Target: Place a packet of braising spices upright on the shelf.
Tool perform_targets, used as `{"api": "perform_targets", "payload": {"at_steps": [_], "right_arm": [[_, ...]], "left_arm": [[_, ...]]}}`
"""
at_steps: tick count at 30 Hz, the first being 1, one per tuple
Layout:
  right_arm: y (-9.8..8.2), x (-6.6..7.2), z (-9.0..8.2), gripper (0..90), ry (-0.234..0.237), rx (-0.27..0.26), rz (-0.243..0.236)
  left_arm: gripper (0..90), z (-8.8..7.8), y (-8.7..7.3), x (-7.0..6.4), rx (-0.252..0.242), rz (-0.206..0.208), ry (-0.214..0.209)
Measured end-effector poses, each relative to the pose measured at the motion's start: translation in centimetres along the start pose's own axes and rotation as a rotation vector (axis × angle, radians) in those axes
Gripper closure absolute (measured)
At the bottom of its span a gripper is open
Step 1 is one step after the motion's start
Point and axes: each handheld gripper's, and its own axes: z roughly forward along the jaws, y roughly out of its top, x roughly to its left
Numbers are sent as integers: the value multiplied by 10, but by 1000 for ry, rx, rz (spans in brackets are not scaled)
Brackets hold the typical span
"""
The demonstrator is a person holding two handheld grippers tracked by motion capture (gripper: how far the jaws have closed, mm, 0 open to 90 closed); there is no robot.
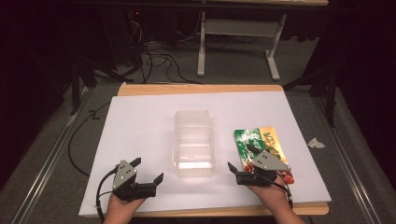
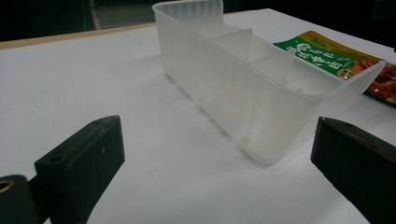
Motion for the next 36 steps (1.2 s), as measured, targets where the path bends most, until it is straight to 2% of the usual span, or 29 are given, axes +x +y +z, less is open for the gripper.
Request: {"api": "perform_targets", "payload": {"at_steps": [6,13,14,15,18,19,20,22,25,27,28,30,32,35,36], "right_arm": [[-4,-8,-11,77,-26,-11,13],[-11,-25,-33,80,-81,-10,56],[-15,-34,-40,114,-96,-5,73],[-15,-34,-40,114,-96,-5,73],[-24,-50,-54,180,-134,27,114],[-31,-61,-62,226,-159,42,153],[-31,-61,-62,226,-159,42,153],[-39,-73,-72,305,-188,66,204],[-53,-87,-80,416,-241,131,244],[-62,-96,-84,475,-252,164,287],[-69,-103,-89,563,-297,193,302],[-74,-110,-96,716,-325,209,312],[-80,-117,-101,875,-343,238,354],[-91,-126,-105,900,-347,279,401],[-93,-128,-105,900,-334,284,420]], "left_arm": [[19,13,4,0,44,19,-27],[6,13,11,11,21,-14,32],[13,14,11,13,19,-14,39],[13,15,12,14,15,-16,45],[37,19,14,17,15,-27,47],[52,22,14,18,19,-28,44],[52,24,15,19,30,-24,47],[73,29,15,20,52,-20,56],[93,34,16,22,63,-29,49],[100,37,17,23,61,-32,48],[103,38,18,24,57,-37,50],[121,39,18,25,56,-39,46],[135,41,18,24,57,-44,22],[141,43,20,22,43,-34,18],[143,43,20,22,43,-34,18]]}}
